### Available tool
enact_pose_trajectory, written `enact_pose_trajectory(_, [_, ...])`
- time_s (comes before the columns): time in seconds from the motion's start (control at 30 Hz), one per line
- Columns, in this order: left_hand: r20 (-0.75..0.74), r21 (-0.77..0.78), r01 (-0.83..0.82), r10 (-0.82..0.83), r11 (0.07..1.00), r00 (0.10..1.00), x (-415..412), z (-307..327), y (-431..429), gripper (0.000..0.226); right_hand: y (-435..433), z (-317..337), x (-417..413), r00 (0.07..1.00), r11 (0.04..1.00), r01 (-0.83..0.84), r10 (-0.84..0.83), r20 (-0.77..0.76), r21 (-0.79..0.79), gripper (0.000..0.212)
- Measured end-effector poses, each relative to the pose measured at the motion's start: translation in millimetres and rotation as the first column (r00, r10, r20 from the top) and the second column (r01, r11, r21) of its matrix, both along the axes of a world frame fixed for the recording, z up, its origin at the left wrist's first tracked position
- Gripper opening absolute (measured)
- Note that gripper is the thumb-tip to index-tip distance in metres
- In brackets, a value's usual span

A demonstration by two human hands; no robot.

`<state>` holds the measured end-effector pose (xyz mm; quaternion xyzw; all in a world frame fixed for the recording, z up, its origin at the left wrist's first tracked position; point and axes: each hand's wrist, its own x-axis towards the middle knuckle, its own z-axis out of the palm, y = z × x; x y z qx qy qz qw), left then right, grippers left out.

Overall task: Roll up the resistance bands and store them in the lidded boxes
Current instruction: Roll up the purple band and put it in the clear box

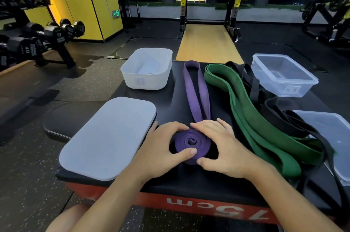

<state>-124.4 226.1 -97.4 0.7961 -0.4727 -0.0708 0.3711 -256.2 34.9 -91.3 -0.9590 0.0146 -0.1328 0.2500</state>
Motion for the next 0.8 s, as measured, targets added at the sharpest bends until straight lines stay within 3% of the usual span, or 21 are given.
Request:
enact_pose_trajectory(0.37, [0.054,0.011,0.006,-0.006,1.0,0.999,-1.7,0.3,-3.9,0.059,4.5,-4.3,3.5,0.975,0.98,0.159,-0.138,0.172,-0.116,0.065])
enact_pose_trajectory(0.57, [0.063,0.039,0.026,-0.029,0.999,0.998,0.5,0.4,-4.4,0.066,3.7,-3.6,8.5,0.953,0.961,0.224,-0.182,0.243,-0.159,0.078])
enact_pose_trajectory(0.7, [0.009,0.017,0.04,-0.041,0.999,0.999,0.3,1.0,-4.0,0.067,4.6,-3.1,13.8,0.953,0.953,0.216,-0.16,0.256,-0.211,0.087])
enact_pose_trajectory(0.8, [-0.132,-0.02,-0.011,0.008,1.0,0.991,1.5,-0.1,-2.0,0.066,4.8,-2.0,11.2,0.972,0.969,0.164,-0.126,0.199,-0.186,0.088])
